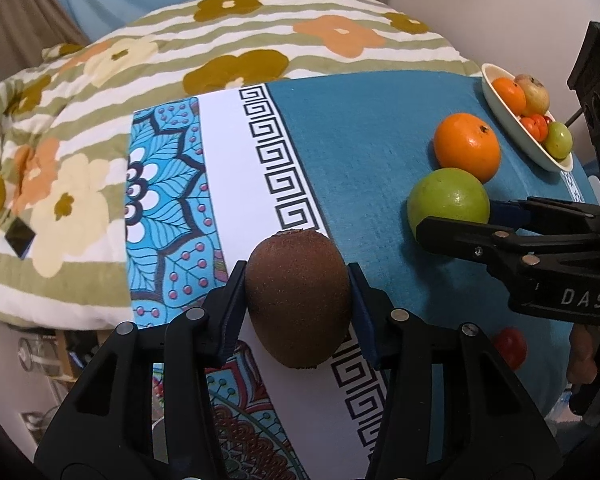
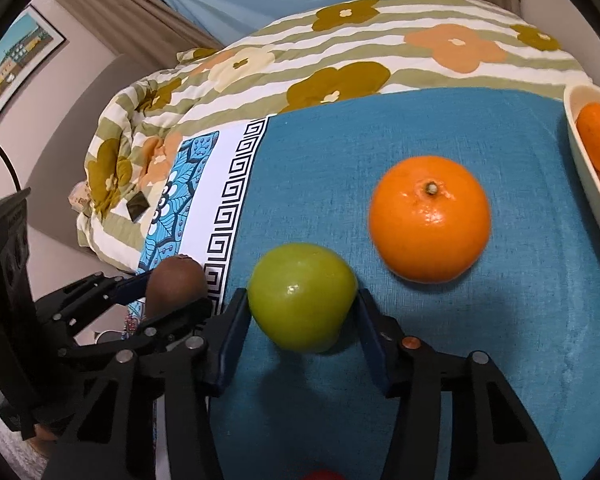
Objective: Organize fruits
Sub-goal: 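Grasp the brown kiwi with the left tool while the right tool grasps a green apple, then carry the kiwi and green apple over the cream bowl with both tools, then lower the kiwi and green apple into the bowl and open both tools, then withdraw both tools from the bowl toward the remaining fruits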
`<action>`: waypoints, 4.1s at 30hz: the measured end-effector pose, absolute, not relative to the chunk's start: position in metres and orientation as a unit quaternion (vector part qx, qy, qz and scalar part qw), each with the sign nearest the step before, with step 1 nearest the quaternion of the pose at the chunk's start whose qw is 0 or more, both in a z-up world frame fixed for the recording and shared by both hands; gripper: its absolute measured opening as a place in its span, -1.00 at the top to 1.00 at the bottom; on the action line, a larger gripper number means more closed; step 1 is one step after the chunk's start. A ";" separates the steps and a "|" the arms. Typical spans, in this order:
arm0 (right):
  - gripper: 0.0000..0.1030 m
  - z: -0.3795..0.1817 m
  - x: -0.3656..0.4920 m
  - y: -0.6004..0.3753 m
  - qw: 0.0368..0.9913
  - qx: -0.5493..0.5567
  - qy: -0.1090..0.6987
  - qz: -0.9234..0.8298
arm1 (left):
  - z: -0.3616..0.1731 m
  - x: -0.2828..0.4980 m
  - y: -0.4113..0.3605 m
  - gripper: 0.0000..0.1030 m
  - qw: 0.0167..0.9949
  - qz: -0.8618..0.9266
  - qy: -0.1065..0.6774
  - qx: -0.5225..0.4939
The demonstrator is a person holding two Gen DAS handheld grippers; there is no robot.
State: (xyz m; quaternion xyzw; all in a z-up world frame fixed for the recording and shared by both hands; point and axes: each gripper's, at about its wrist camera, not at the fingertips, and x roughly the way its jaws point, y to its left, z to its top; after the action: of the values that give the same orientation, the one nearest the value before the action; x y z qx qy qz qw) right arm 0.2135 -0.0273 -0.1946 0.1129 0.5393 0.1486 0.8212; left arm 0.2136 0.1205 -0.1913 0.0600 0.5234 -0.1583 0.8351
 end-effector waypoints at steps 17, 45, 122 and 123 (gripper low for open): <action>0.07 -0.141 0.193 -0.045 0.847 0.104 0.498 0.155 | -0.132 0.209 0.107 0.00 0.853 -0.151 0.496 0.063; 0.07 -0.085 0.258 -0.270 0.870 0.026 0.464 0.166 | -0.096 0.243 -0.113 0.00 0.871 -0.138 0.472 -0.006; -0.77 -0.121 0.321 -0.287 0.848 -0.003 0.468 0.250 | -0.122 0.213 -0.119 -0.99 0.874 -0.067 0.481 -0.017; -0.77 -0.117 0.317 -0.286 0.851 -0.005 0.464 0.246 | -0.120 0.212 -0.116 -0.99 0.875 -0.065 0.480 -0.019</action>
State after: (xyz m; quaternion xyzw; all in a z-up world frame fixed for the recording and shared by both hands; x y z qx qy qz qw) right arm 0.3171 -0.2864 -0.1173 -0.0053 0.4645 0.2463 0.8506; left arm 0.2118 -0.1155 -0.1196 -0.0195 0.4798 -0.0653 0.8747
